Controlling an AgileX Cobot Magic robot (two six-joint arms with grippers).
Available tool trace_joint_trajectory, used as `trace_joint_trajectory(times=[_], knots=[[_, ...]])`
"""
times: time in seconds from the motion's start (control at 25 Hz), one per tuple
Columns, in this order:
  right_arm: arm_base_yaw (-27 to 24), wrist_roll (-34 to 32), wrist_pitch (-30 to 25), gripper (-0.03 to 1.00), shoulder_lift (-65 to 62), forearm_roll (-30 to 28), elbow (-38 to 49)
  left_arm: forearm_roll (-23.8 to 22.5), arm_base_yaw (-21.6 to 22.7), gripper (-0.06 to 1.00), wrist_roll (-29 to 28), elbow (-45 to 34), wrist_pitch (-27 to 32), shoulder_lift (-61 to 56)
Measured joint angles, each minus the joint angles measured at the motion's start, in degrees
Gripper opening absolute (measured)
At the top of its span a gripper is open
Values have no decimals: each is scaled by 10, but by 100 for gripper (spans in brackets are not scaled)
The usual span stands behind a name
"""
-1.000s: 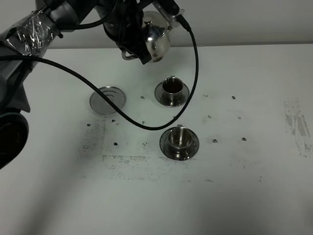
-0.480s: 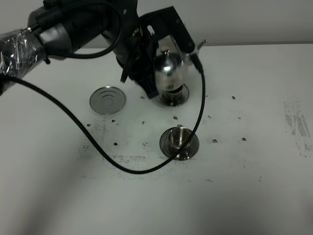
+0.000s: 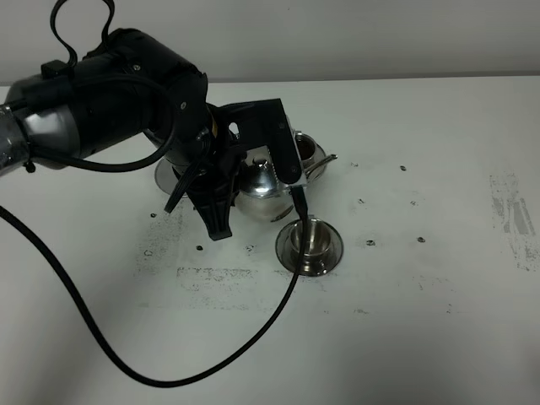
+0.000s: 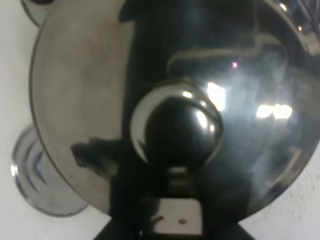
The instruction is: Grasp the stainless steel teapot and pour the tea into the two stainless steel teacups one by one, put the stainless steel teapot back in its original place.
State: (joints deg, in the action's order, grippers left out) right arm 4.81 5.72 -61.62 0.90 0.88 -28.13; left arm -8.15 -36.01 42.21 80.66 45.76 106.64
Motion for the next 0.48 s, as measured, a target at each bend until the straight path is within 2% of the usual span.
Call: trace_joint_trajectory(times=[0.16, 0.48], knots=[[0, 0, 0, 59, 0, 0, 0, 1, 0, 18, 50, -24, -1, 1], [0, 0, 0, 59, 0, 0, 0, 1, 0, 18, 104, -28, -32, 1]])
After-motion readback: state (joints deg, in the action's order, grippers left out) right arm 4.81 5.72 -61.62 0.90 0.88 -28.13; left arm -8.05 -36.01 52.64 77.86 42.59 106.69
